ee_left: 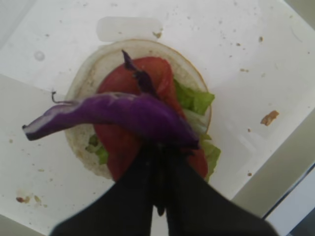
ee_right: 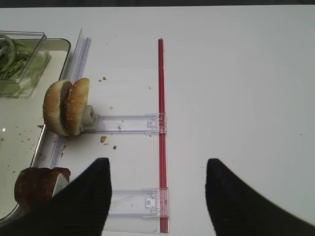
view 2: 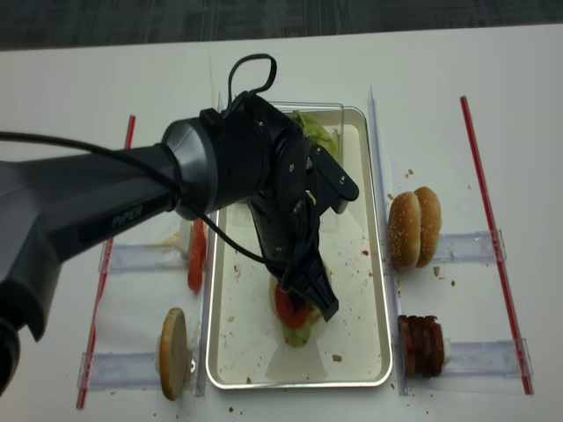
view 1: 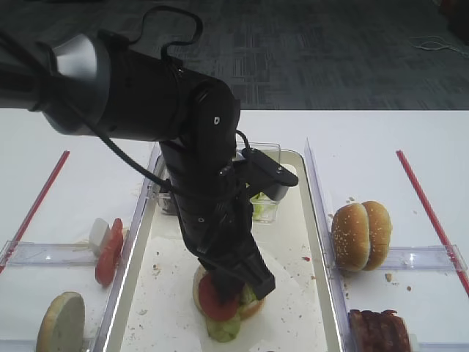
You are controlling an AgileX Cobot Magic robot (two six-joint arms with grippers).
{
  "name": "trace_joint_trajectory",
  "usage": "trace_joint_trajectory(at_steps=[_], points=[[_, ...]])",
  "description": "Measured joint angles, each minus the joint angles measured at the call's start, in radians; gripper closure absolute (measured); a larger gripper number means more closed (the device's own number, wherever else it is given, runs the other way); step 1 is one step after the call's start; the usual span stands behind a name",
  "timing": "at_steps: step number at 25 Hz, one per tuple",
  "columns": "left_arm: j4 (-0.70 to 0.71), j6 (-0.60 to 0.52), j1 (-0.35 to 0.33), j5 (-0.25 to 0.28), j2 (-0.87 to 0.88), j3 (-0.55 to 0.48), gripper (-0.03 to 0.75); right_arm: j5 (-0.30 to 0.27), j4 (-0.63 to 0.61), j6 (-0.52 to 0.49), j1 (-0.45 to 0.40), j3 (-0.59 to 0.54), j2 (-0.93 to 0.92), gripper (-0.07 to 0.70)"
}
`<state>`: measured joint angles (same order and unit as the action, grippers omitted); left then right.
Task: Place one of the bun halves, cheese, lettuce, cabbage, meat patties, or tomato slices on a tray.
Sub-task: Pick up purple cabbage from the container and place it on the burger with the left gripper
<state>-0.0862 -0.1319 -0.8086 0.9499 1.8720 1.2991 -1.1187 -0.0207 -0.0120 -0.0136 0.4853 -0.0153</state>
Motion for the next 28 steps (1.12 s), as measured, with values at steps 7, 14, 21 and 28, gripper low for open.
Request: trace_joint_trajectory(at_steps=[7, 14, 21, 28], points=[[0.004, 0.002, 0.0, 0.011, 0.002, 0.0, 0.505, 0.0, 0.0, 0.0, 0.0, 0.0, 0.0, 0.167], [0.004, 0.004, 0.0, 0.011, -0.028, 0.002, 0.23, 0.0, 0.0, 0.0, 0.0, 0.0, 0.0, 0.167], [0.004, 0.004, 0.0, 0.011, -0.039, 0.008, 0.194, 0.0, 0.0, 0.0, 0.0, 0.0, 0.0, 0.167], [0.005, 0.008, 0.0, 0.013, -0.049, 0.008, 0.189, 0.0, 0.0, -0.002, 0.0, 0.0, 0.0, 0.167]])
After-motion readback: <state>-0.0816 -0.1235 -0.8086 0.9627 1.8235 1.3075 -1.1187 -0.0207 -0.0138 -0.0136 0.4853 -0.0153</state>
